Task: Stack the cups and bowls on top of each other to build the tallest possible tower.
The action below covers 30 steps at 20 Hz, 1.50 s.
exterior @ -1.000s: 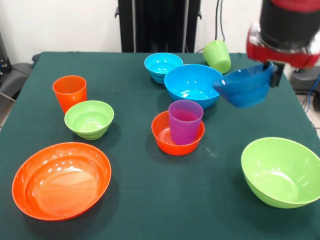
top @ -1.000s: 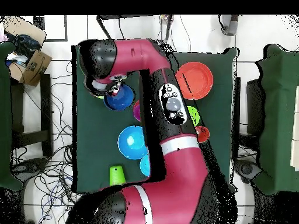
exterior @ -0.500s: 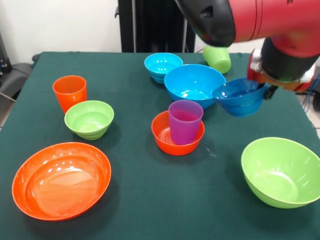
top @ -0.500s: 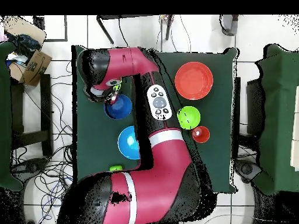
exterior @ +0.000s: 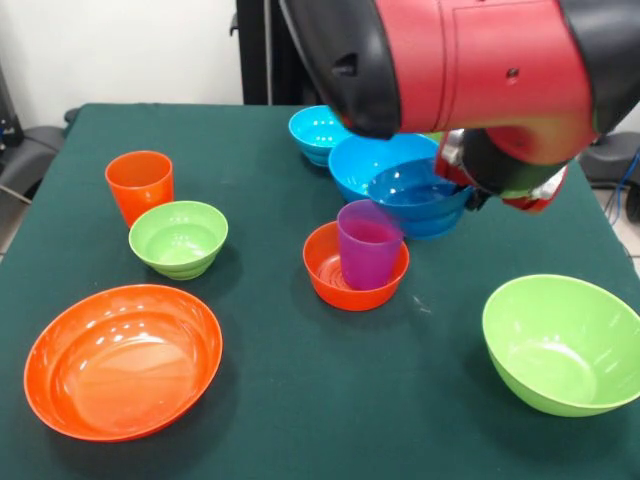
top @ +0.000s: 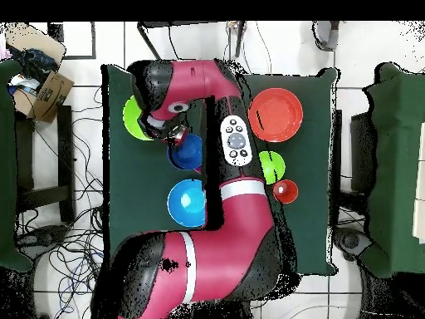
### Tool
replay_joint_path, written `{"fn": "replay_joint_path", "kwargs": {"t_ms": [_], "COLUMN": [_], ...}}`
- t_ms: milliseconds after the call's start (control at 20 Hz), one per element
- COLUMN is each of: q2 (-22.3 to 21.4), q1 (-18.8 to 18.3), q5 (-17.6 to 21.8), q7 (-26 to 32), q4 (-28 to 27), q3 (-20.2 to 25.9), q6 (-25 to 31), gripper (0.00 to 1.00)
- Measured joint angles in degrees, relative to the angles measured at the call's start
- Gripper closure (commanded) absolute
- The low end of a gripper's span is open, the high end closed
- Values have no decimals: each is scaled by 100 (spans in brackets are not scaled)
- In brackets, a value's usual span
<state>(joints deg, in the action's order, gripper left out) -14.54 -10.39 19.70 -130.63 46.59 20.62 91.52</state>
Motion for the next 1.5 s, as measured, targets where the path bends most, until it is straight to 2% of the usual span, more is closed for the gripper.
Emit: {"fn": "replay_joint_path", "kwargs": {"t_ms": [350,1050,1500], "q2": [236,476,487], "q1": [0,-1,-8], "q5": [7,31,29], "q7": [0,0,0], "q4": [-657,-1369,-1388], "q3": [-16,-206,-408], "q6": [248,380,387], "gripper": [100,100,100]}}
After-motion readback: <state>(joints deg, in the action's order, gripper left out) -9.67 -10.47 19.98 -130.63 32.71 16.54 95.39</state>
